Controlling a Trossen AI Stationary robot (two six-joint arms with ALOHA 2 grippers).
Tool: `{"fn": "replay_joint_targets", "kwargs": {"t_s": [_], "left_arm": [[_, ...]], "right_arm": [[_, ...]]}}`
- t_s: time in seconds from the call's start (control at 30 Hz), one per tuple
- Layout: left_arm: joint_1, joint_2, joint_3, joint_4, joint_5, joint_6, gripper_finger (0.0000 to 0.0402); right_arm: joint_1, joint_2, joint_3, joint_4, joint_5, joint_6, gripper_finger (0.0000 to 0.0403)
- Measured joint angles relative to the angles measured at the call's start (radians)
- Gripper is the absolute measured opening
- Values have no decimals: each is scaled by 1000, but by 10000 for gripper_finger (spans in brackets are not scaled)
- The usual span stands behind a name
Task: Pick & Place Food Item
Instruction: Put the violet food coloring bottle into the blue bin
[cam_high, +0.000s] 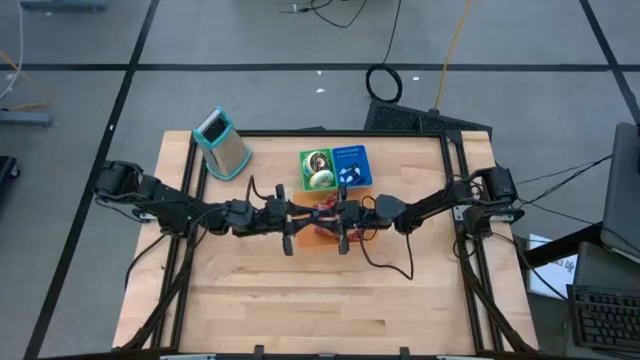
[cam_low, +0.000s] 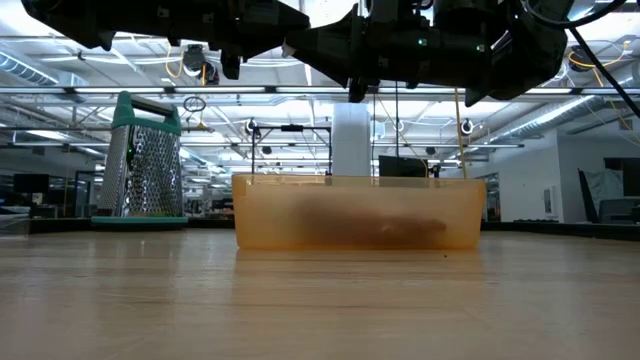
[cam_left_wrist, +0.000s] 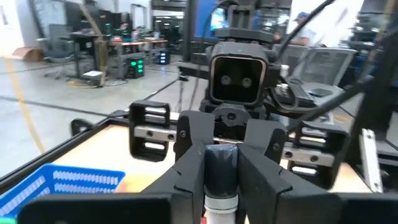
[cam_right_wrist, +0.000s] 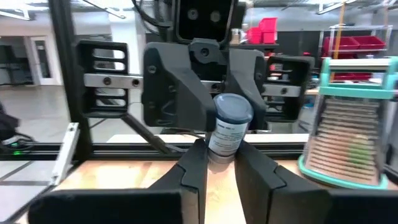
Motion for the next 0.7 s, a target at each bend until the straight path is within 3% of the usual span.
{"fn": "replay_joint_targets", "kwargs": {"t_s": [0.43, 0.7], "left_arm": [[2, 1, 69, -16, -53, 25, 263], [-19, -83, 106, -201, -71, 140, 314]], "right_arm": [[0, 0, 1, -45, 3, -6, 46], [-20, -40, -18, -155, 5, -12, 45]]}}
